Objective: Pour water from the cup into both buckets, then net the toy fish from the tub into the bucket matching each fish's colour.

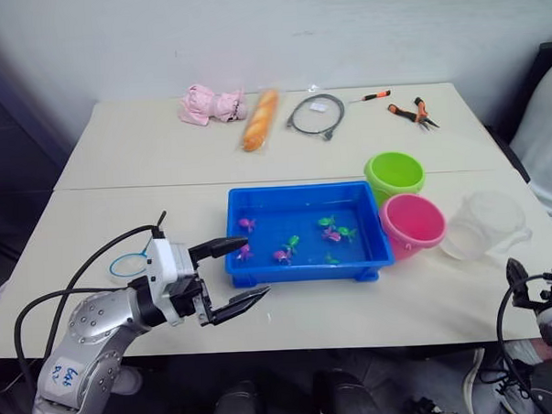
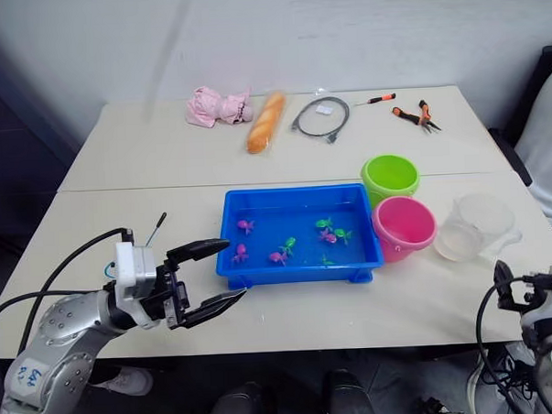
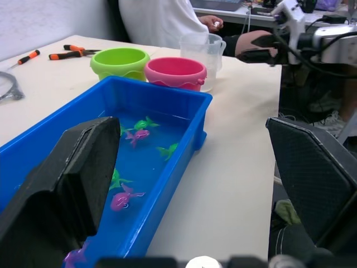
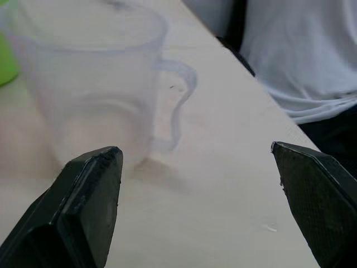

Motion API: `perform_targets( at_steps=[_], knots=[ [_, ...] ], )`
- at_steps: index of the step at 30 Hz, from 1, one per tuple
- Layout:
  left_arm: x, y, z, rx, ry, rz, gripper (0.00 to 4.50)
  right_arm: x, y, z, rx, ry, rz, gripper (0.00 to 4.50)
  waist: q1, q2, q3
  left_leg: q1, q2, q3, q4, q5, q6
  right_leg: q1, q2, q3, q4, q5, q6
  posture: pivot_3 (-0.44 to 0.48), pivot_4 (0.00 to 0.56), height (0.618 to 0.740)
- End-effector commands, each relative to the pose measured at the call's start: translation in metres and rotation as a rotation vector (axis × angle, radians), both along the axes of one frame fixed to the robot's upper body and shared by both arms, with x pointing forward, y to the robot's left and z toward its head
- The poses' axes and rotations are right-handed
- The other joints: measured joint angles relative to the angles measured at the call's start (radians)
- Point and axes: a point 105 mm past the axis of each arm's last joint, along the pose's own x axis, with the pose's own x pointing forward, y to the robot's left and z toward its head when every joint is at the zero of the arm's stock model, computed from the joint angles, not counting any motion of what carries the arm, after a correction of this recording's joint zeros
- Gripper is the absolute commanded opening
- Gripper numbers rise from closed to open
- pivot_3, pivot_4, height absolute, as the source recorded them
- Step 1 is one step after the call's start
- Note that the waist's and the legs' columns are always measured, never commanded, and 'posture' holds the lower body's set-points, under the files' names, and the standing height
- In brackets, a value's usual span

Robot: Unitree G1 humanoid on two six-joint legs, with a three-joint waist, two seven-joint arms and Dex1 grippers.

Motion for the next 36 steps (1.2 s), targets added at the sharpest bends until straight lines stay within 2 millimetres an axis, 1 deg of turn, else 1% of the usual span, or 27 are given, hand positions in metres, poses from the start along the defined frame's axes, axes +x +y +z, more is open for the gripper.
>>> perform_targets(
  at_steps=[1, 5, 9, 13, 16, 21, 28, 32, 33, 36],
  knots=[
    [0.001, -0.004, 0.004, -0.011, -0.016, -0.01, 4.5, 0.004, -0.011, 0.006, -0.031, -0.004, -0.038, 4.45, 0.001, 0.0, 0.0, 0.0, 0.0, 0.0, 0.0, 0.0, 0.0, 0.0, 0.0, 0.0, 0.0, 0.0, 0.0, 0.0, 0.15, 0.738],
    [0.0, -0.004, 0.002, -0.008, -0.01, -0.016, 4.5, 0.014, -0.011, 0.008, -0.016, -0.015, -0.026, 4.45, -0.002, 0.0, 0.0, -0.001, 0.0, 0.0, 0.0, 0.0, 0.001, 0.0, 0.001, 0.0, 0.0, 0.0, 0.001, 0.0, 0.15, 0.738],
    [0.002, -0.004, 0.002, -0.012, -0.012, -0.004, 4.5, 0.02, -0.017, 0.009, 0.006, -0.024, -0.05, 4.45, -0.005, 0.0, 0.0, 0.0, 0.0, 0.0, 0.0, 0.001, 0.001, 0.0, 0.001, 0.001, 0.0, 0.001, 0.001, 0.0, 0.15, 0.738],
    [0.001, -0.006, 0.0, -0.015, -0.002, -0.015, 4.5, 0.035, -0.015, 0.007, 0.027, -0.019, -0.021, 4.45, -0.005, 0.0, 0.0, 0.0, 0.0, 0.0, 0.0, 0.001, 0.001, 0.0, 0.001, 0.001, 0.001, 0.001, 0.001, 0.0, 0.15, 0.738],
    [0.001, -0.007, -0.001, -0.016, 0.003, -0.018, 4.5, 0.042, -0.013, 0.005, 0.033, -0.016, -0.008, 4.45, -0.005, 0.0, 0.0, 0.0, 0.0, 0.0, 0.0, 0.001, 0.001, 0.0, 0.001, 0.001, 0.001, 0.001, 0.001, 0.0, 0.15, 0.738],
    [0.001, -0.008, -0.001, -0.016, 0.001, -0.017, 4.5, 0.051, -0.022, 0.007, 0.031, -0.02, -0.055, 4.45, -0.005, 0.0, 0.0, -0.001, 0.0, 0.001, 0.001, 0.001, 0.001, 0.0, 0.001, 0.001, 0.0, 0.001, 0.002, 0.0, 0.15, 0.738],
    [0.002, -0.008, -0.001, -0.015, -0.003, -0.005, 4.5, 0.058, -0.031, 0.007, 0.095, -0.053, -0.1, 4.45, -0.005, 0.0, 0.0, -0.001, 0.0, 0.001, 0.0, 0.002, 0.001, 0.0, 0.001, 0.001, 0.0, 0.001, 0.002, 0.0, 0.15, 0.738],
    [0.001, -0.009, -0.001, -0.014, 0.0, -0.007, 4.5, 0.065, -0.035, 0.006, 0.182, -0.088, -0.115, 4.45, -0.007, 0.0, 0.0, -0.001, 0.0, 0.001, 0.001, 0.002, 0.001, 0.0, 0.001, 0.001, 0.0, 0.001, 0.002, 0.0, 0.15, 0.738],
    [0.001, -0.009, -0.001, -0.013, -0.001, -0.007, 4.5, 0.067, -0.035, 0.005, 0.221, -0.092, -0.11, 4.45, -0.008, 0.0, 0.0, -0.001, 0.0, 0.001, 0.001, 0.002, 0.001, 0.0, 0.001, 0.001, 0.0, 0.001, 0.002, 0.0, 0.15, 0.738],
    [0.003, -0.008, 0.0, -0.013, -0.002, -0.004, 4.5, 0.076, -0.027, 0.003, 0.257, -0.078, -0.039, 4.45, -0.008, 0.0, 0.0, -0.001, 0.0, 0.001, 0.0, 0.002, 0.0, 0.0, 0.001, 0.001, 0.0, 0.001, 0.002, 0.0, 0.15, 0.738]
  ],
)
